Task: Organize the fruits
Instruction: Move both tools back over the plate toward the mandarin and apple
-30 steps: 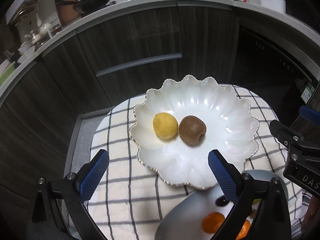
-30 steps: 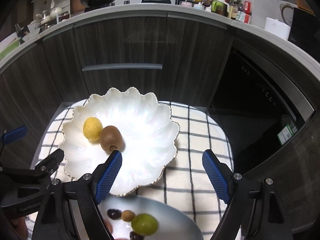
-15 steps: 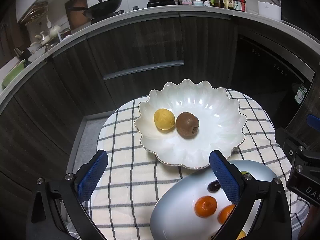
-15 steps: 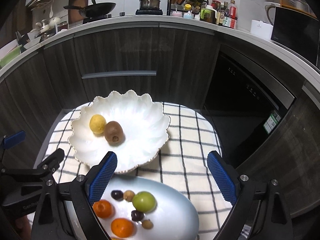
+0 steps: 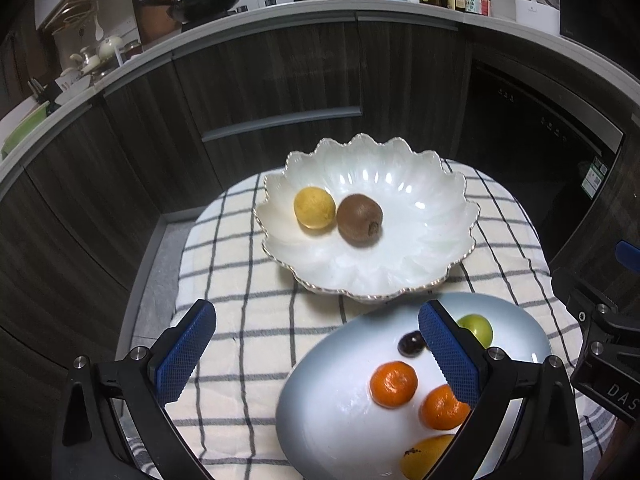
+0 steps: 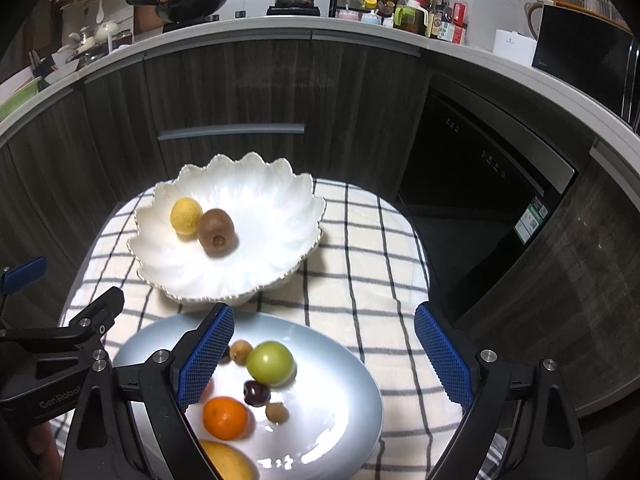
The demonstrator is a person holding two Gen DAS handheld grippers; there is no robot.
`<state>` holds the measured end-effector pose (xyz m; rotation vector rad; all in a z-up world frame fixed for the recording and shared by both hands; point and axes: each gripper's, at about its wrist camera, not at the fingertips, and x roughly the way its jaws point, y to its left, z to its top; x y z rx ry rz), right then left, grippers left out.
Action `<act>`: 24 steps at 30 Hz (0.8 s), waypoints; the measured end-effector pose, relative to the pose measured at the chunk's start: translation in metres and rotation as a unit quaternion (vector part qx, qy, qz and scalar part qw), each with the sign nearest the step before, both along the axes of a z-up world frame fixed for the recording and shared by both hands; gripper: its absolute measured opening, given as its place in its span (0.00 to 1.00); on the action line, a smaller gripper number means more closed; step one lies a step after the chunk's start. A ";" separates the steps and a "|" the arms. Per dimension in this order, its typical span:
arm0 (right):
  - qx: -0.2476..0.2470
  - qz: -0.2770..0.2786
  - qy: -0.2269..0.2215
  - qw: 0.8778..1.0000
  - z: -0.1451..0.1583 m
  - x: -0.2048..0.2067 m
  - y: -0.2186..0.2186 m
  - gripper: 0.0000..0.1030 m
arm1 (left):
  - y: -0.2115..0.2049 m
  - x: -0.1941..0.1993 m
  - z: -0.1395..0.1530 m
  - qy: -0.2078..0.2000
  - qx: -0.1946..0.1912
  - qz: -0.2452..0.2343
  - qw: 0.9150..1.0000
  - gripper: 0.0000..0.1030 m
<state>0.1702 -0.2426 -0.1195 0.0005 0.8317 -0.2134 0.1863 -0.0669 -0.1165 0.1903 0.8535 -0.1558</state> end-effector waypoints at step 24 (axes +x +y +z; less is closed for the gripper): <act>0.012 -0.010 0.051 0.999 -0.067 -0.011 -0.021 0.90 | -0.025 -0.010 -0.079 0.074 0.002 -0.017 0.997 0.98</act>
